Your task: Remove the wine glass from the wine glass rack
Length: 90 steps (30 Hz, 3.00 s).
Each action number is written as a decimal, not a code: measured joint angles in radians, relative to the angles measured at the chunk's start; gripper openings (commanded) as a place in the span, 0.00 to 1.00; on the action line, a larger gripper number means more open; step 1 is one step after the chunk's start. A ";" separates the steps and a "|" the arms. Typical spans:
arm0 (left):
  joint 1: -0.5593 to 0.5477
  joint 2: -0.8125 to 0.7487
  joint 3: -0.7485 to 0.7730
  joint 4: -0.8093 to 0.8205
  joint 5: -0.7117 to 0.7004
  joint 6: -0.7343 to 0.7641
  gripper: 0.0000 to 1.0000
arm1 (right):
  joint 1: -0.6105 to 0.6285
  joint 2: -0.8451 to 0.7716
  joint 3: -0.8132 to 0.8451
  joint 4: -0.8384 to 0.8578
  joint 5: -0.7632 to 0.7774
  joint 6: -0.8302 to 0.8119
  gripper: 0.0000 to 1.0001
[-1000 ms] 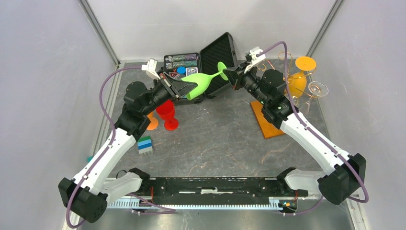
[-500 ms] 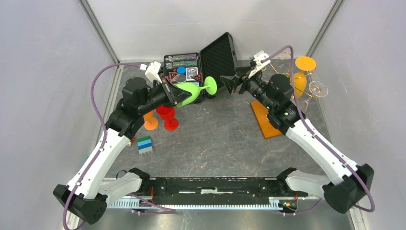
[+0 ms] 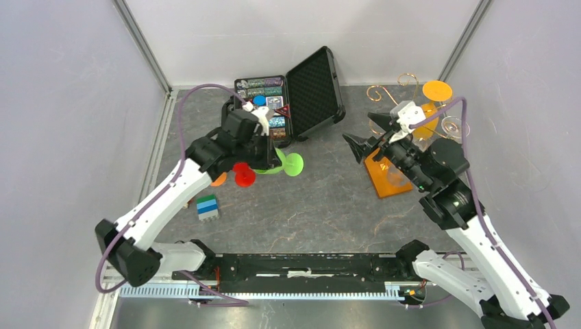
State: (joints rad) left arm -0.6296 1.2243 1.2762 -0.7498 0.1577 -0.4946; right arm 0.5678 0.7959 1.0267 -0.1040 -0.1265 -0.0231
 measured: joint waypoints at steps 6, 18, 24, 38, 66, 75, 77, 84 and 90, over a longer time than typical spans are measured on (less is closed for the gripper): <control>-0.068 0.166 0.069 -0.098 -0.100 0.053 0.02 | 0.000 -0.070 0.062 -0.150 0.065 -0.051 0.84; -0.113 0.409 0.211 -0.238 -0.218 0.121 0.06 | 0.000 -0.122 0.084 -0.268 0.147 -0.077 0.86; -0.113 0.485 0.274 -0.304 -0.288 0.152 0.17 | 0.000 -0.122 0.099 -0.324 0.187 -0.088 0.86; -0.113 0.563 0.407 -0.389 -0.368 0.202 0.42 | 0.000 -0.134 0.119 -0.393 0.241 -0.100 0.87; -0.113 0.079 0.200 0.135 -0.075 0.201 1.00 | 0.000 -0.070 0.366 -0.740 0.642 -0.192 0.88; -0.113 0.039 0.135 0.309 0.004 0.143 1.00 | 0.003 -0.102 0.373 -0.762 0.733 0.043 0.91; -0.113 0.038 0.120 0.334 0.010 0.140 1.00 | 0.011 -0.100 0.380 -0.762 0.741 0.090 0.92; -0.113 0.041 0.093 0.368 0.021 0.139 1.00 | 0.042 0.014 0.512 -0.762 0.740 0.177 0.93; -0.113 0.054 0.090 0.402 0.042 0.129 1.00 | 0.045 0.179 0.690 -0.766 0.702 0.187 0.94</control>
State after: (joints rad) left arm -0.7429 1.2781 1.3666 -0.3473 0.2001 -0.3660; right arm 0.6132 0.9745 1.7168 -0.8700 0.5755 0.1638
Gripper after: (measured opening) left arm 0.994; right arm 0.938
